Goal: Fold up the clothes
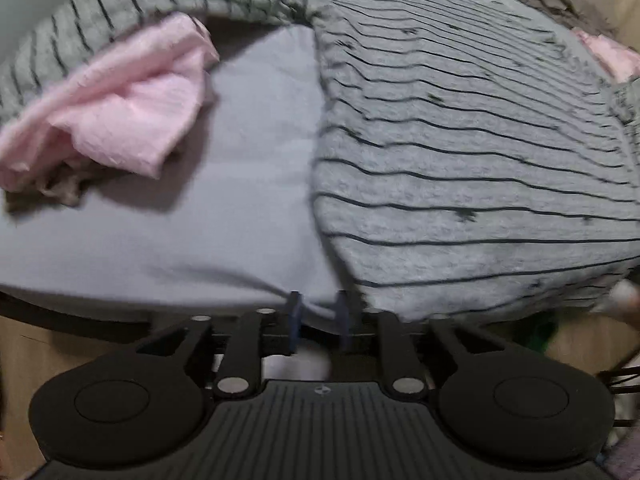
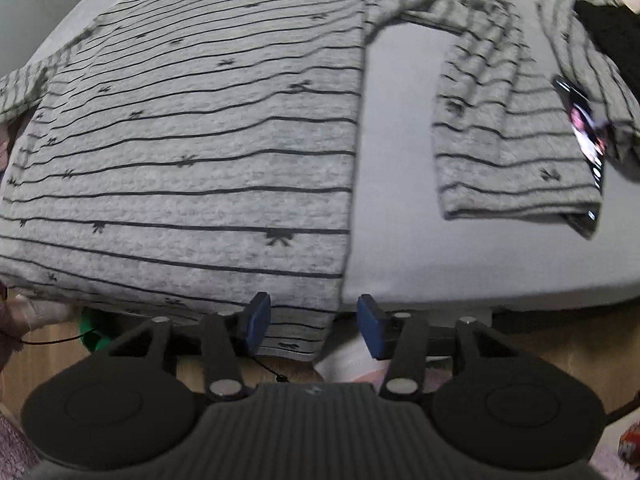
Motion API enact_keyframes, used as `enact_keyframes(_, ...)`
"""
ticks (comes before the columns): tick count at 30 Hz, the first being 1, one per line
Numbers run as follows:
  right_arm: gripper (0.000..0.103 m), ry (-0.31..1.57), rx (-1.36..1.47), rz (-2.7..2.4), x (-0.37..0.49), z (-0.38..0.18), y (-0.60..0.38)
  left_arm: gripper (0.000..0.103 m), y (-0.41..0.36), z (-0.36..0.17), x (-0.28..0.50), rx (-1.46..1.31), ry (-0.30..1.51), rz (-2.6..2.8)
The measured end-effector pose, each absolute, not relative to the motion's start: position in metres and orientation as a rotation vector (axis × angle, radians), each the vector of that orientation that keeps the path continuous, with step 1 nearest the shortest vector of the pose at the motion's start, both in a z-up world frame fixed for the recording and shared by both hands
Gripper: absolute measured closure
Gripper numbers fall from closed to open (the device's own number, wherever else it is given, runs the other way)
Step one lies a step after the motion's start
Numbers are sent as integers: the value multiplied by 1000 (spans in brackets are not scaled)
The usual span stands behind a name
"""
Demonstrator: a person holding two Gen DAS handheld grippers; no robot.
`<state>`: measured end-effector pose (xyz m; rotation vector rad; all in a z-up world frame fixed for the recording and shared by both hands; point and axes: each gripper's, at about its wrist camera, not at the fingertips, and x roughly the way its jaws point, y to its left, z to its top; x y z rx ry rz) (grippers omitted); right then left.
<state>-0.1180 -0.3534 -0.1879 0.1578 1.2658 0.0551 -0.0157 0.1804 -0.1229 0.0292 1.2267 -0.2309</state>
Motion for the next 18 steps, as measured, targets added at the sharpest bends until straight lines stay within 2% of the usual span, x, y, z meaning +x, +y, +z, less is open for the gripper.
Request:
enact_keyframes(1,51,1263,149,63,-117,-187,-350,69,179,-125,-17,17,1232,-241)
enact_keyframes(2,51,1259,141,71,-117,-187,-347,61,177,-127,-18,6,1236,-252)
enact_keyframes(3,51,1257,132,78,-116,-187,-344,59,175,-129,-19,0,1241,-261)
enact_keyframes(9,51,1263,101,101,-114,-190,-336,59,166,-137,-18,-59,1264,-332)
enact_keyframes(18,51,1262,96,111,-113,-194,-332,59,128,-131,-7,-66,1208,-465)
